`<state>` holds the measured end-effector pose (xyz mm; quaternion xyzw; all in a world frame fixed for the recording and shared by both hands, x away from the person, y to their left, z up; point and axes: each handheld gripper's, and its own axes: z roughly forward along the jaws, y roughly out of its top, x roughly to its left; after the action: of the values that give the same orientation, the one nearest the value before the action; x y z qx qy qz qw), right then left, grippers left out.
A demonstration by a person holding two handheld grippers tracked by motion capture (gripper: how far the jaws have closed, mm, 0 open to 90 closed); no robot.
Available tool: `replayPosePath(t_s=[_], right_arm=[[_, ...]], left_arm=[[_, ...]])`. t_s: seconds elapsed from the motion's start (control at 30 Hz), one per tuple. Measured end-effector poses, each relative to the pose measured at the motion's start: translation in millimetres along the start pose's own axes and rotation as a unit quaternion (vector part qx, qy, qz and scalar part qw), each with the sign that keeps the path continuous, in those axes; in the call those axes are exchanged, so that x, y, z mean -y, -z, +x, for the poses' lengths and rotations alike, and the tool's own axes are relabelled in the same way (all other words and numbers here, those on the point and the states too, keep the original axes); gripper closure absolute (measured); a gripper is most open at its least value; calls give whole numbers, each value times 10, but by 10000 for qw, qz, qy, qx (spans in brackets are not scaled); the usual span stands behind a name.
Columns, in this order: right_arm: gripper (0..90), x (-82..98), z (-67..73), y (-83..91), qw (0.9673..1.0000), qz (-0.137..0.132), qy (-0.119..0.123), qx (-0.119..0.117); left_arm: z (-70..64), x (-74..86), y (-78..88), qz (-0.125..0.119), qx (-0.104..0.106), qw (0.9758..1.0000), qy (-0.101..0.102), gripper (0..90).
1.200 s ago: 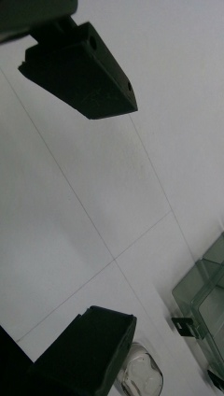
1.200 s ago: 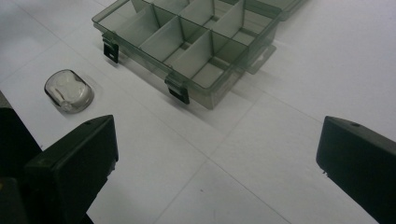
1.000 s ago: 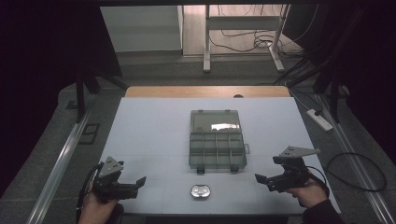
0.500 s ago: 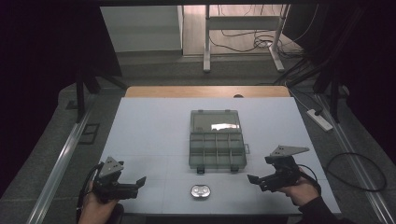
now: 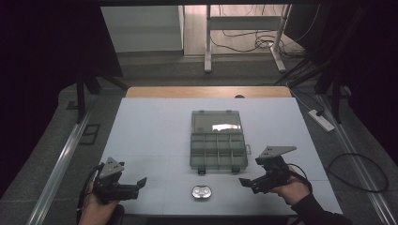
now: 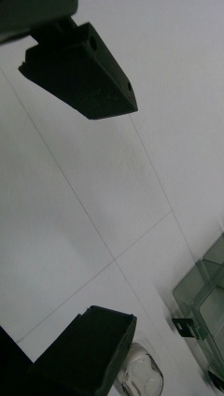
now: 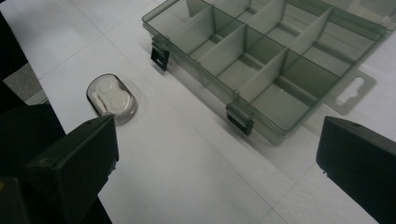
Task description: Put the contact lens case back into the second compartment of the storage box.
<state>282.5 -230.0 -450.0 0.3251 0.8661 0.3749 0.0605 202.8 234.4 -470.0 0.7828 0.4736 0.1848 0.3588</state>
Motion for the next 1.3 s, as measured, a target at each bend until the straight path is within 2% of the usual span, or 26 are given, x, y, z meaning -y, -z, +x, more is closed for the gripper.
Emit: replayPosePath(t_s=[0.63, 0.93, 1.3], right_arm=[[0, -148, 190, -303, 9983, 314, 405, -262], [0, -199, 248, -417, 9975, 443, 378, -395], [0, -268, 367, -621, 9946, 672, 579, -546]], left_arm=[[3, 2, 3, -13, 15, 10000, 9, 28], [4, 1, 1, -5, 14, 10000, 11, 28], [4, 1, 0, 2, 13, 10000, 6, 26]])
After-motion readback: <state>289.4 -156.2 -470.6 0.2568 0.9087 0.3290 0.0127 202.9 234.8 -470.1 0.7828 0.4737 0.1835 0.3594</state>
